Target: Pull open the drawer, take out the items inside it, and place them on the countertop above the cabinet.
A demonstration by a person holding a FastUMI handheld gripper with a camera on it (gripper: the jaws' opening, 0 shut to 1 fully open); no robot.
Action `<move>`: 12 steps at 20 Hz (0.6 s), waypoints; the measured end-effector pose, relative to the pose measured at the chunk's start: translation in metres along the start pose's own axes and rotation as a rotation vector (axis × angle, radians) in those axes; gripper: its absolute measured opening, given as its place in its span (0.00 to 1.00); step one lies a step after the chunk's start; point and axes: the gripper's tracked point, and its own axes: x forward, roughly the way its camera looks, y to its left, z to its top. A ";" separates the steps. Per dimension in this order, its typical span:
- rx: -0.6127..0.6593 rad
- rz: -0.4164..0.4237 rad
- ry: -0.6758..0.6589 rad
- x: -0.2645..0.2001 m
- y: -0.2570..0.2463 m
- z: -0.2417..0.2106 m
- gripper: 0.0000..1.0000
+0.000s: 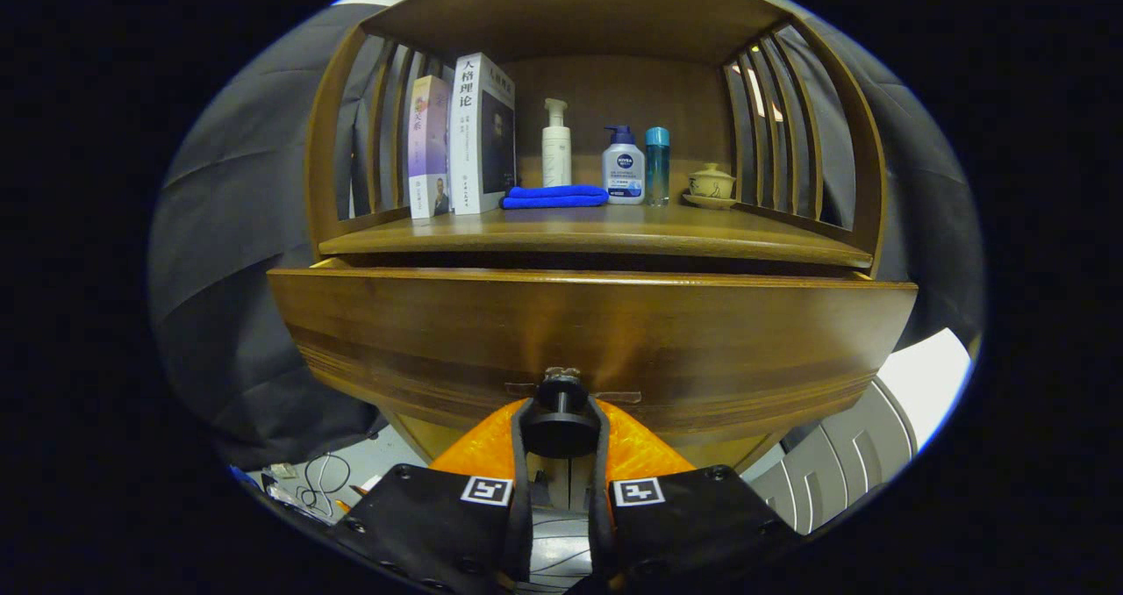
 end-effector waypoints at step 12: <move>-0.032 0.041 0.004 -0.066 0.008 -0.034 0.28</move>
